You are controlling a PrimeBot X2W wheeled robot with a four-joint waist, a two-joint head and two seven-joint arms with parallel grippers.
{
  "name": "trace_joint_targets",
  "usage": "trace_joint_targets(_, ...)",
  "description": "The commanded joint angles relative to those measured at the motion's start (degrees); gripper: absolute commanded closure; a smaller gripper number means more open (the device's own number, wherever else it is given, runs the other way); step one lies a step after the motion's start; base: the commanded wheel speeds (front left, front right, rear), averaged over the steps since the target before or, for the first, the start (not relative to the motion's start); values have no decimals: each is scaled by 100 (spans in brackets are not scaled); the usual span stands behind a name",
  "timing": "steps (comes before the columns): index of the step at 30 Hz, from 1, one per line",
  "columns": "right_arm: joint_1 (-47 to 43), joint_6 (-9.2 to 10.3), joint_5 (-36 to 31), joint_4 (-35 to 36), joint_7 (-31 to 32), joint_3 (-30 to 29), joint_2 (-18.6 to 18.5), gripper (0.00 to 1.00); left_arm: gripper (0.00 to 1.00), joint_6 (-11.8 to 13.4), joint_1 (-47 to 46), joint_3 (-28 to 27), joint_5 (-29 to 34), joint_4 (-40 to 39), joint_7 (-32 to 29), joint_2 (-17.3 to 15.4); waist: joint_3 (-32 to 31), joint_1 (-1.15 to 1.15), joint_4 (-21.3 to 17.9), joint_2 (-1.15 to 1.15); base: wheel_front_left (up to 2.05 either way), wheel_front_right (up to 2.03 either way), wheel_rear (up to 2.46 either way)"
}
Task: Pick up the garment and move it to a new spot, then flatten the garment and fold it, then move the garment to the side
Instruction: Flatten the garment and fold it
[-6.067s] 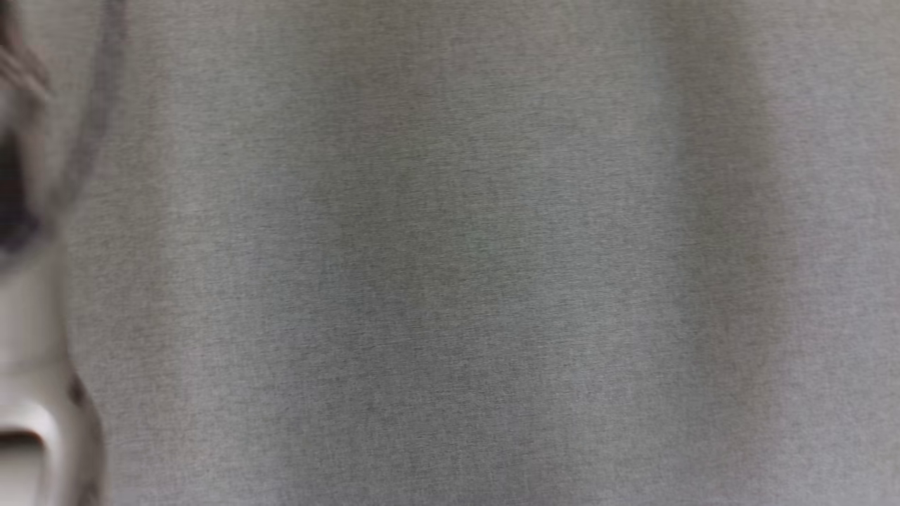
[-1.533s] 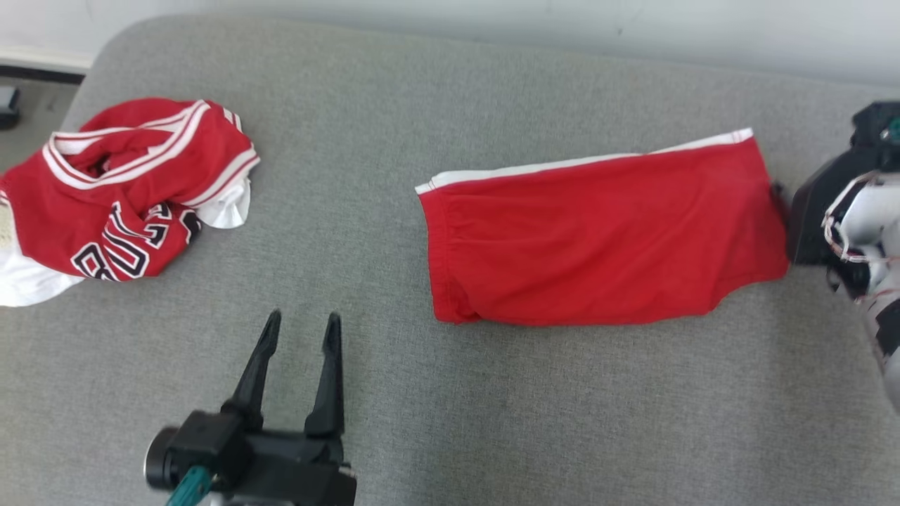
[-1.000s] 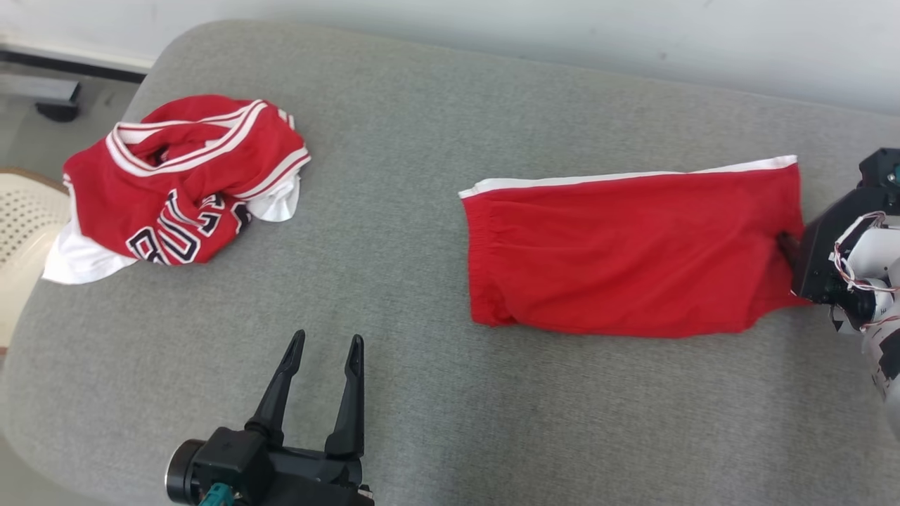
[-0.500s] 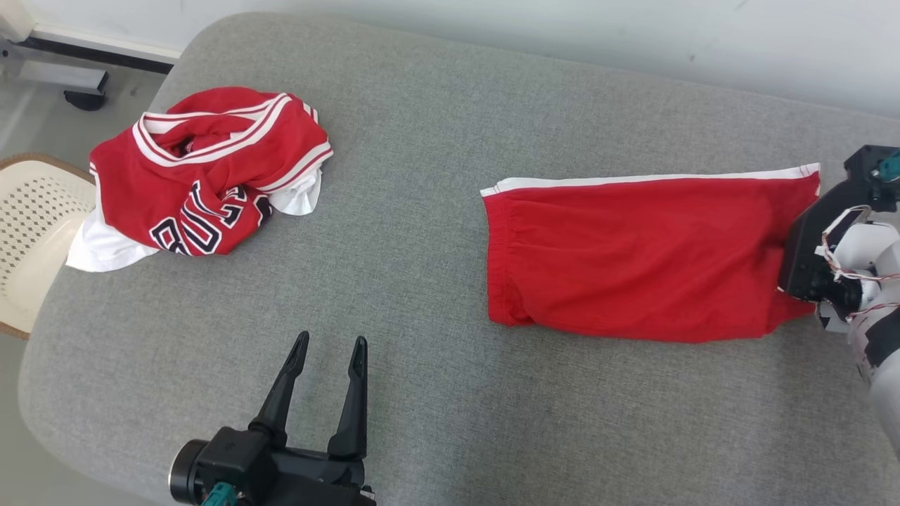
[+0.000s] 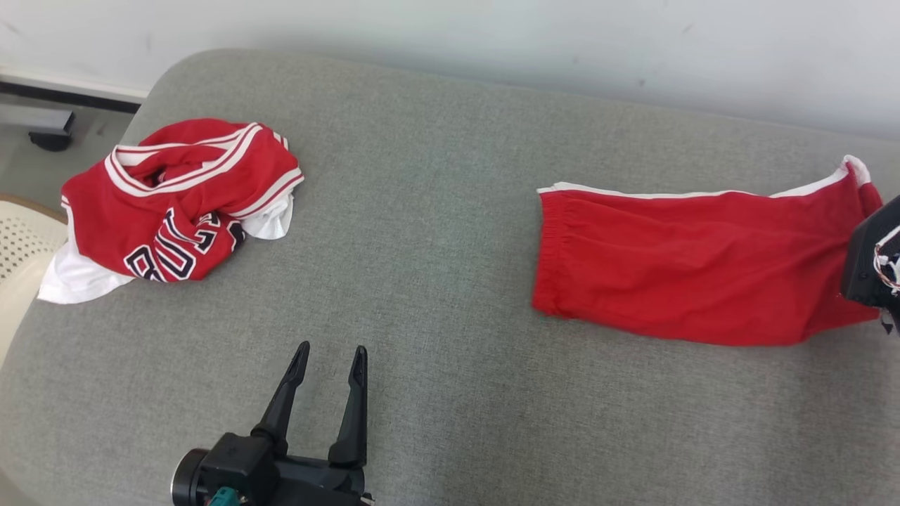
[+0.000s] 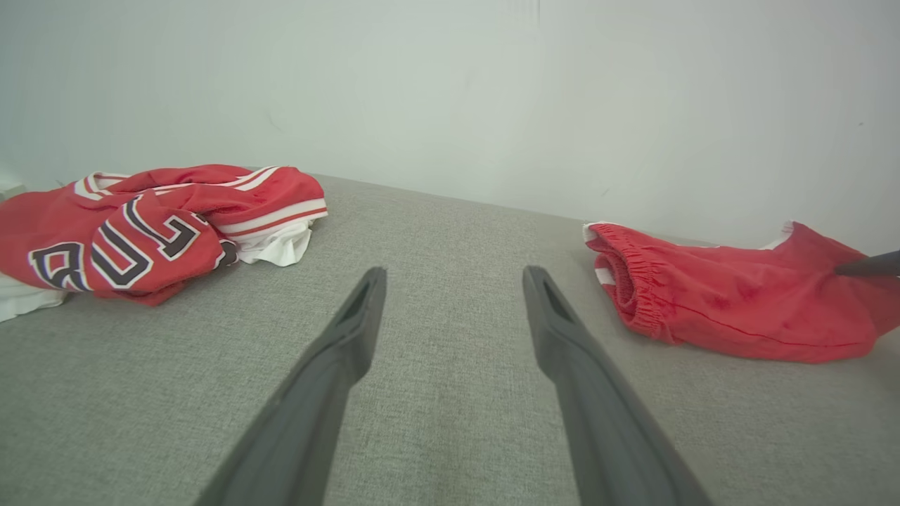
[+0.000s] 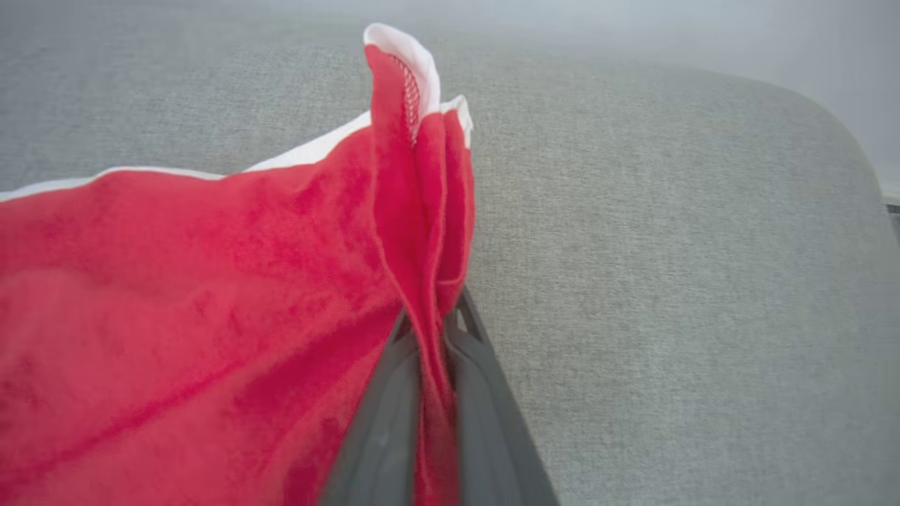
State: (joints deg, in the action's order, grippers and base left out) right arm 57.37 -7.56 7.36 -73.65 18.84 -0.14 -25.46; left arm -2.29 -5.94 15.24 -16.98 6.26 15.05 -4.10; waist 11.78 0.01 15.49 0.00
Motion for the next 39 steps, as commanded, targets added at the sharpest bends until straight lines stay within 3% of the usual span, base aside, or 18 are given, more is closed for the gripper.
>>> trace_joint_targets(1,-62,15,-138,-22,-64,-106,-27,100,0,15,56,11,1,19,20,5,-111,-1,-81,0,0,0,0)
trace_joint_targets(9,-14,15,-608,15,20,-400,499,100,0,53,161,-16,-33,63,20,-14,-391,-1,-132,0,0,0,0)
trace_joint_targets(15,14,15,-613,193,170,-221,1200,100,0,63,300,-59,-77,97,20,-54,-612,-1,-136,0,0,0,0)
trace_joint_targets(22,0,15,-500,420,371,111,1742,100,0,55,365,-26,-148,125,20,-29,-690,-1,32,0,0,0,0)
trace_joint_targets(30,-130,15,-307,580,555,333,2035,100,0,64,377,28,-224,189,20,28,-679,-1,419,0,0,0,0)
trace_joint_targets(39,-294,15,-259,597,718,391,2093,100,0,58,472,22,-226,230,20,60,-709,-1,698,0,0,0,0)
